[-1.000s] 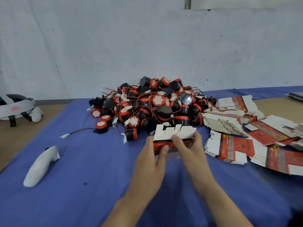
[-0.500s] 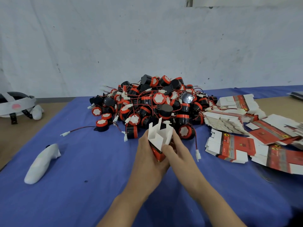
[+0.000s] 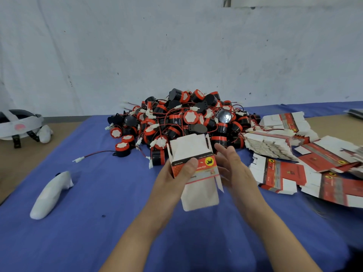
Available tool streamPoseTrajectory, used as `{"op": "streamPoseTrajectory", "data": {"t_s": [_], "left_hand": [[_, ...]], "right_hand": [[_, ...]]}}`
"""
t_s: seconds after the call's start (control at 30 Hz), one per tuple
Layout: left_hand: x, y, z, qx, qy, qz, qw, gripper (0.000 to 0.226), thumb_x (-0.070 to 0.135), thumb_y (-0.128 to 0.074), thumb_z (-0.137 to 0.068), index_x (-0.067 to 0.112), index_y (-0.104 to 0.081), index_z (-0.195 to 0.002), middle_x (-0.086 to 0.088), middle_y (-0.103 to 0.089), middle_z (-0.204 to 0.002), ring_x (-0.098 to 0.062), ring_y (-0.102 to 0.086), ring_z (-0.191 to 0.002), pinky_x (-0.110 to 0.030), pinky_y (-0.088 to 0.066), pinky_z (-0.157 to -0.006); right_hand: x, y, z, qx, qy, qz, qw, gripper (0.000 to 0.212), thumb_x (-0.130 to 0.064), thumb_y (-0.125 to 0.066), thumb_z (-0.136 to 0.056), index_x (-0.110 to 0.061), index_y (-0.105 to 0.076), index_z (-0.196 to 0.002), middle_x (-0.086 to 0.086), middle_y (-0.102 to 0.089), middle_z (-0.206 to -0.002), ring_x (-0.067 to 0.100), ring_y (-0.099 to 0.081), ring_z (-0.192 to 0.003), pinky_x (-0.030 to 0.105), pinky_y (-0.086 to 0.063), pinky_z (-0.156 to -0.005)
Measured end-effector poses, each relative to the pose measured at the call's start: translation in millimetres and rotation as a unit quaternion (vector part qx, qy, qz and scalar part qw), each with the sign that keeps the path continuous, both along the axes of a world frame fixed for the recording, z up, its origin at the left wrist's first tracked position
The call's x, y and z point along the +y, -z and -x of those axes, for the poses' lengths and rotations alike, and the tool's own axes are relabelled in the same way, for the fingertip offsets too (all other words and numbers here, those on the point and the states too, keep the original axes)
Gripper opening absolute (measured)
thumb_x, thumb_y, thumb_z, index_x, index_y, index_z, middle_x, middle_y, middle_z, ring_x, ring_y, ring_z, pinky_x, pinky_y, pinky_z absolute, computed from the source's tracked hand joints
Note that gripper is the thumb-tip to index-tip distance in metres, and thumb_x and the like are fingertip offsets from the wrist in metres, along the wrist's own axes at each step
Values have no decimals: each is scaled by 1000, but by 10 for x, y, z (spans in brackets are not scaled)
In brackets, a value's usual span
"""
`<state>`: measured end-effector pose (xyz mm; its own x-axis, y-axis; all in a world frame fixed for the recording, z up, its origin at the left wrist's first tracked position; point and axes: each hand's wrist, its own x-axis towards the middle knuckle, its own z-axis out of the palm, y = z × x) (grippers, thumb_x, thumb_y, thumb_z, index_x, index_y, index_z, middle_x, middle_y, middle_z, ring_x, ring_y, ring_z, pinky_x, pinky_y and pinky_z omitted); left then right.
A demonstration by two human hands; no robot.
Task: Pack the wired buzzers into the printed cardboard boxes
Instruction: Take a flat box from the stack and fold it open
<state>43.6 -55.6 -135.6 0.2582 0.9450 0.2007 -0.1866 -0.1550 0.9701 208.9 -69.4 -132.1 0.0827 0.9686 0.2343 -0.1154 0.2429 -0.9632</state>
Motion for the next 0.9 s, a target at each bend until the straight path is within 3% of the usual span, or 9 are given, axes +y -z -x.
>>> {"op": "streamPoseTrajectory", "data": {"t_s": [0.07, 0.17, 0.33, 0.43, 0.57, 0.73, 0.9], "left_hand": [[-26, 7, -7, 26, 59, 10, 998, 47, 65, -70, -81, 40, -67, -121, 3, -71, -124, -18, -68, -115, -40, -52, -100], [-35, 28, -19, 47, 65, 9, 997, 45, 67, -66, -83, 43, -66, -122, 7, -70, -126, -15, -67, -116, -37, -51, -100], [-65, 21, -21, 63, 27, -28, 997, 37, 65, -59, -87, 42, -68, -115, 16, -73, -114, -1, -69, -106, -8, -51, -79], [-52, 41, -37, 59, 9, -40, 997, 37, 56, -56, -89, 39, -62, -121, 20, -72, -114, 3, -67, -106, -5, -49, -78], [-48, 47, -61, 66, -18, -43, 997, 37, 53, -55, -92, 41, -58, -126, 24, -70, -116, 7, -64, -108, -3, -47, -78], [-6, 66, -83, 63, -76, -52, 994, 63, 61, -57, -84, 39, -46, -142, 32, -62, -118, 18, -56, -110, -3, -47, -78], [-86, 38, -130, 106, -25, -73, 991, 42, 60, -65, -84, 56, -47, -122, 41, -59, -115, 18, -55, -111, -1, -44, -82]], "right_hand": [[-16, -8, 16, 11, -39, 25, 999, 51, -81, -49, -80, -50, -71, -115, -11, -74, -117, 8, -71, -106, 23, -56, -80], [-33, 17, 39, 31, -84, 50, 995, 61, -86, -65, -66, -47, -74, -111, -2, -76, -115, 17, -73, -106, 24, -59, -76], [-53, 18, 37, 5, -32, 38, 999, 56, -78, -56, -81, -33, -73, -110, 1, -77, -110, 18, -73, -102, 25, -58, -79], [-57, 15, 66, 3, -1, 10, 1000, 47, -65, -54, -85, -25, -69, -106, 2, -76, -103, 14, -74, -93, 17, -55, -69], [-68, -12, 84, 6, 28, -22, 999, 40, -54, -55, -89, -21, -67, -109, -6, -76, -95, 5, -72, -83, 14, -53, -64], [-70, 4, 98, 3, 77, -51, 996, 37, -49, -56, -90, -25, -62, -118, -4, -73, -104, 6, -72, -90, 14, -53, -67], [-81, 19, 164, -3, 69, -57, 996, 44, -54, -66, -77, -40, -54, -117, -29, -68, -105, -4, -68, -94, 10, -52, -68]]}}
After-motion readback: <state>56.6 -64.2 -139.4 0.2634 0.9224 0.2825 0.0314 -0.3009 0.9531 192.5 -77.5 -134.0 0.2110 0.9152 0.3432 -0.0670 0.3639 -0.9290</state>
